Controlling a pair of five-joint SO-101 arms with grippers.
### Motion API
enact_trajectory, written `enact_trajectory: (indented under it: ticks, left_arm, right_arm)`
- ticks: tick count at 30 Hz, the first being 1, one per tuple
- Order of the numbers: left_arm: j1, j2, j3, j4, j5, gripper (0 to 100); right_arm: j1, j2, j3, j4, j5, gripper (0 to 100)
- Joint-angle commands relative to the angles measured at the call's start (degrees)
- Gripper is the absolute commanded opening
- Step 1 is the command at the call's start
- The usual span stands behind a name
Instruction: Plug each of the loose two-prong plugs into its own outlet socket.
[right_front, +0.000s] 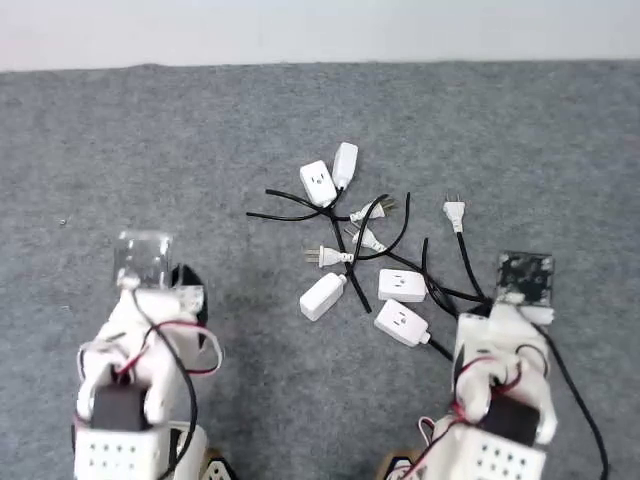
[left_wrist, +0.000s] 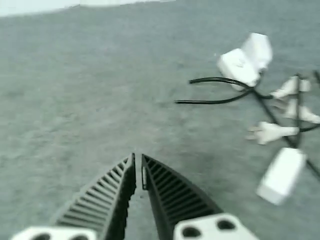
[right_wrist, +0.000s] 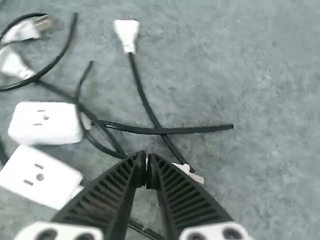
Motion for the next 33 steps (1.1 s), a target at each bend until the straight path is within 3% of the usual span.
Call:
enact_trajectory:
  ticks: [1,5,8,14,18,23,33]
  left_arm:
    - [4.9,12.6,-9.2,-0.2,4.7,2]
    - [9.8,24.4,-11.7,-6.6,9.4,2]
    - [13.6,33.2,-11.8,-12.4,12.4,2]
    - [21.8,49.2,-12.7,-21.6,13.5,2]
    - [23.3,57.1,-15.8,-25.2,13.6,2]
    - [23.4,65.9,-20.2,-30.2,13.6,2]
    - [30.4,69.5,-23.3,-28.4,13.6,2]
  right_arm:
    - [3.2,14.7,-4.3,-8.0,-2.5,0.9]
    - [3.9,27.2,-3.6,-15.7,-2.5,0.9]
    - [6.0,32.3,-6.1,-15.9,-3.1,0.9]
    - [13.9,39.8,-9.5,-19.6,-3.4,0.9]
    - [18.9,44.4,-11.4,-20.3,-3.3,0.9]
    - [19.6,46.9,-11.9,-20.4,-3.0,1.0]
    - [19.6,46.9,-11.9,-20.7,-2.9,1.1]
